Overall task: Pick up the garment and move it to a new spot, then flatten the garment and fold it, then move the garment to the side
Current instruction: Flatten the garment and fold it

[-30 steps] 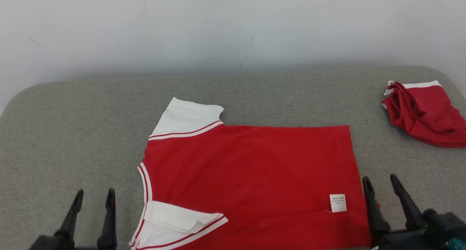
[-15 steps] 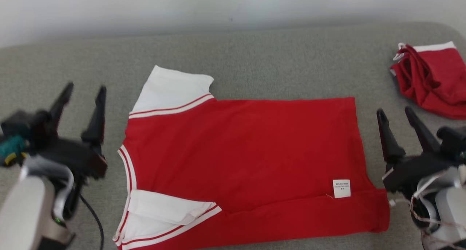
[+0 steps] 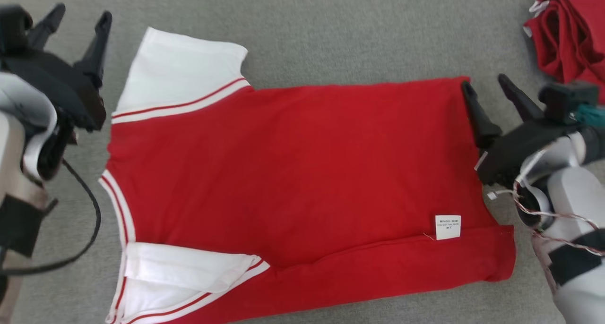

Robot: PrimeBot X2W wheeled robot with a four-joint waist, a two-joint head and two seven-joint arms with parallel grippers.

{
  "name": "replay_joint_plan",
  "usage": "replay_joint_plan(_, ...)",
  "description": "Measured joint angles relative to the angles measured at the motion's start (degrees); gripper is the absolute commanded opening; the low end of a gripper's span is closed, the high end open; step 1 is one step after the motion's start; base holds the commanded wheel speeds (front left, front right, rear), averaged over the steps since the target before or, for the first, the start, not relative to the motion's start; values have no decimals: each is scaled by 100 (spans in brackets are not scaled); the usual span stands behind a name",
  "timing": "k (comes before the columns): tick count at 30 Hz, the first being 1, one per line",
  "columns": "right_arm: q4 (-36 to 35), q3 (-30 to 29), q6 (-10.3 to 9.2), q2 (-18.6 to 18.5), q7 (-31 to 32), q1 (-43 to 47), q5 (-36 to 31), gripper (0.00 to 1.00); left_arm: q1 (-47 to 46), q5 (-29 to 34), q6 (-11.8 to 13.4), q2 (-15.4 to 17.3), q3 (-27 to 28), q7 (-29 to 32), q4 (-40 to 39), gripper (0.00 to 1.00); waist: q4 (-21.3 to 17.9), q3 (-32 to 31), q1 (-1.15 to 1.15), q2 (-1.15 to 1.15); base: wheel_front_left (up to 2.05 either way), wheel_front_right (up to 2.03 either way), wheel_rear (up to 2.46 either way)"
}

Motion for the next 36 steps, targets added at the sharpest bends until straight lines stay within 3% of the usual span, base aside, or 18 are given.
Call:
replay_joint_plan(11,623,736,0,232,-2,-781,157,100,-1067,-361,-2,-63,-915,235,1220,100,-361,512,-1,0,0,0,0)
replay_joint_plan(23,918,1134,0,338,-162,-1202,352,100,-1422,-501,-2,-52,-1368,285,2072,100,-556,740,-2,0,0,0,0)
replay_joint_plan(24,950,1156,0,335,-158,-1239,371,93,-1424,-558,-1,-75,-1407,316,2102,100,-552,741,-2,0,0,0,0)
replay_joint_plan(25,996,1176,0,334,-149,-1262,397,50,-1444,-636,0,-97,-1445,348,2128,85,-545,741,-2,0,0,0,0)
replay_joint_plan(27,1078,1221,0,337,-138,-1331,401,0,-1483,-790,0,-134,-1480,445,2176,2,-523,741,-2,-1,0,0,0)
replay_joint_plan(31,1202,1251,0,343,-176,-1456,428,0,-1497,-1014,-3,-230,-1645,475,2123,0,-465,721,-2,-1,0,0,0)
replay_joint_plan(36,1402,1259,0,322,-366,-1586,434,0,-1518,-1170,-2,-242,-1680,31,2127,0,-395,602,-2,0,0,0,0)
